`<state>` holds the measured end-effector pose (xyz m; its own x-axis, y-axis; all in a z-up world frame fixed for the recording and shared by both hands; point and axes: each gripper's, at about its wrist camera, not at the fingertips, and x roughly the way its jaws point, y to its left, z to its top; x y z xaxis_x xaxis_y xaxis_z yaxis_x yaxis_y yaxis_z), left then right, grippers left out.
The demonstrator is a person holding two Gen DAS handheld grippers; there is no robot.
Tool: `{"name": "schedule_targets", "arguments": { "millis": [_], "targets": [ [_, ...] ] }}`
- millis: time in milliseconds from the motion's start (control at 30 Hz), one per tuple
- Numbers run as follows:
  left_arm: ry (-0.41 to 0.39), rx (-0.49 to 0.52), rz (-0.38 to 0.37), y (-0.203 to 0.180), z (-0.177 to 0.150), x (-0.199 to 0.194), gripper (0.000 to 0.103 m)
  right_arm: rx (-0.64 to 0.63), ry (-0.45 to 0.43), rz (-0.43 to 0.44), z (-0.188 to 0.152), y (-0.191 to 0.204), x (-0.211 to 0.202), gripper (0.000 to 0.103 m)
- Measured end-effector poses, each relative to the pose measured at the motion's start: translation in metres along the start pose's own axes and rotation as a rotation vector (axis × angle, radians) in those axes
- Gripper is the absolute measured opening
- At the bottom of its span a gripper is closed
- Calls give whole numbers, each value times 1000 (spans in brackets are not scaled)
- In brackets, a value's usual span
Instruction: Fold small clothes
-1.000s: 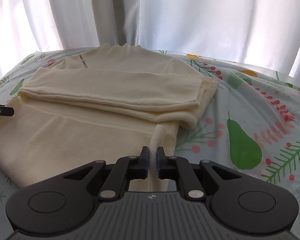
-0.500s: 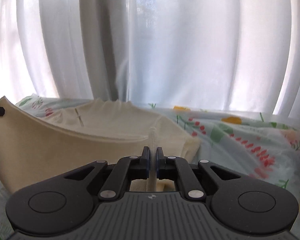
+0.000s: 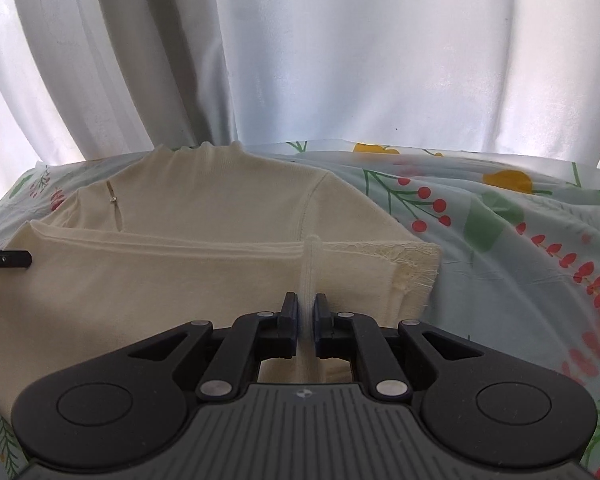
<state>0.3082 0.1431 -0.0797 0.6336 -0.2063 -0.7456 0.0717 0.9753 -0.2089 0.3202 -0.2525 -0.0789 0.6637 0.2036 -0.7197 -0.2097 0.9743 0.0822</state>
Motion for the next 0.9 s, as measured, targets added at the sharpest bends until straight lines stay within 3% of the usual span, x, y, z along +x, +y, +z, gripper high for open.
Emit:
{"name": "schedule_targets", "arguments": {
  "millis": [33, 100, 233, 400, 500, 600, 667, 900],
  "targets": [
    [7, 9, -2, -1, 1, 1, 9, -32, 0, -12, -2, 6, 0, 7],
    [9, 33, -8, -8, 5, -8, 9, -89, 1, -12, 2, 14, -1, 5],
    [-123, 159, -83, -30, 42, -54, 9, -141, -81, 33, 31, 10, -19, 5],
    [-254, 185, 120, -35, 100, -18, 10, -104, -190, -156, 80, 4, 11, 5],
    [-217, 83, 177, -24, 114, 28, 10, -67, -192, -241, 90, 6, 45, 5],
    [-151, 16, 220, -17, 108, 66, 10, -52, -155, -265, 90, 9, 74, 5],
    [-144, 14, 255, -15, 101, 76, 10, -77, -146, -289, 85, 12, 83, 5],
    [-173, -25, 238, -9, 94, 72, 13, -108, -153, -299, 75, 12, 88, 5]
  ]
}}
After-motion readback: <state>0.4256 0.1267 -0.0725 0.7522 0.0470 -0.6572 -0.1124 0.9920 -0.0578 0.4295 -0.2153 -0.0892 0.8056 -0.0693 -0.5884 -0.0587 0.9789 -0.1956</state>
